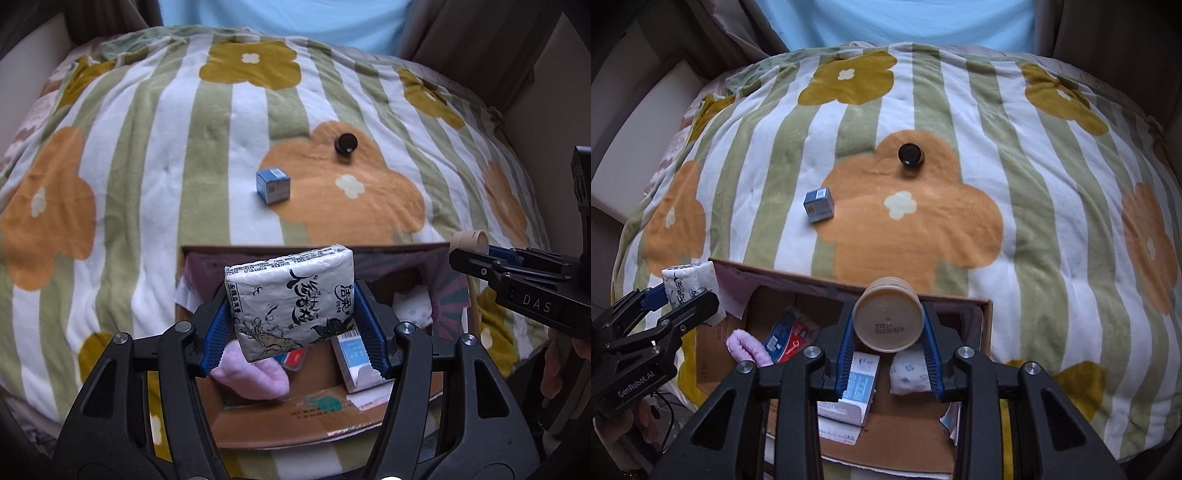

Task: Organize objects
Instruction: 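Carry the tissue pack into the box with the left tool while the right drops the lid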

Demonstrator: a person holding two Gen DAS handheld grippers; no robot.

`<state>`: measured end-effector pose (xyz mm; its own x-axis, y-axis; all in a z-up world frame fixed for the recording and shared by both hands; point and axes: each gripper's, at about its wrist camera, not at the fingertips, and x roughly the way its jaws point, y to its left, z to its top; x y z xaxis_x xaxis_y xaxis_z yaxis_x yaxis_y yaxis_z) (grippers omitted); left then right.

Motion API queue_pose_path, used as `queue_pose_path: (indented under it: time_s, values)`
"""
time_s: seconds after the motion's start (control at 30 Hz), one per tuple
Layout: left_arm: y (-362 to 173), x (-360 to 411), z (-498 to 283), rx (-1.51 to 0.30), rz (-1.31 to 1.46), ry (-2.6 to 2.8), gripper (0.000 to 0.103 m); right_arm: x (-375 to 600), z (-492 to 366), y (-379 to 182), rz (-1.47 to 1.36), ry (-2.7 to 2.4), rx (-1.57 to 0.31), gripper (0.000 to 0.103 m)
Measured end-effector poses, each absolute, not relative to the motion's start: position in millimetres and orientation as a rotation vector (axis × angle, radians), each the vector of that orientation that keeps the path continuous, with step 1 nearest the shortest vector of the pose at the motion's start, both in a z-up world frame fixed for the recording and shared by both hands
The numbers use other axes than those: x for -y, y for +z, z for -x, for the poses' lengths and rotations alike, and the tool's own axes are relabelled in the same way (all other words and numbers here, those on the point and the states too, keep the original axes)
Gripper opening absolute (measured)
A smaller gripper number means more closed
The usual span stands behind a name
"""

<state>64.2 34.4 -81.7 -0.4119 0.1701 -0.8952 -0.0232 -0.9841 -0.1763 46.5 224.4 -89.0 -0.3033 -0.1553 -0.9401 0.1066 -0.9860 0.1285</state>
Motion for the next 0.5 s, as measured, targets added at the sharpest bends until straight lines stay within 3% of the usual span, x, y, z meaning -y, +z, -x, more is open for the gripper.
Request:
queue_pose_path:
  time_s: [0.33, 0.5]
  values:
    - [-150.2, -58.3, -103.2, 0.199, 1.792, 2.418, 0.058, -220.3, -69.9, -129.7, -1.816, -2.353, 0.059, 0.031]
    - [-152.5, -58.3, -106.1, 0.159, 1.790, 2.418, 0.058, -219.4, -68.1, -128.3, -1.798, -2.357, 0.059, 0.031]
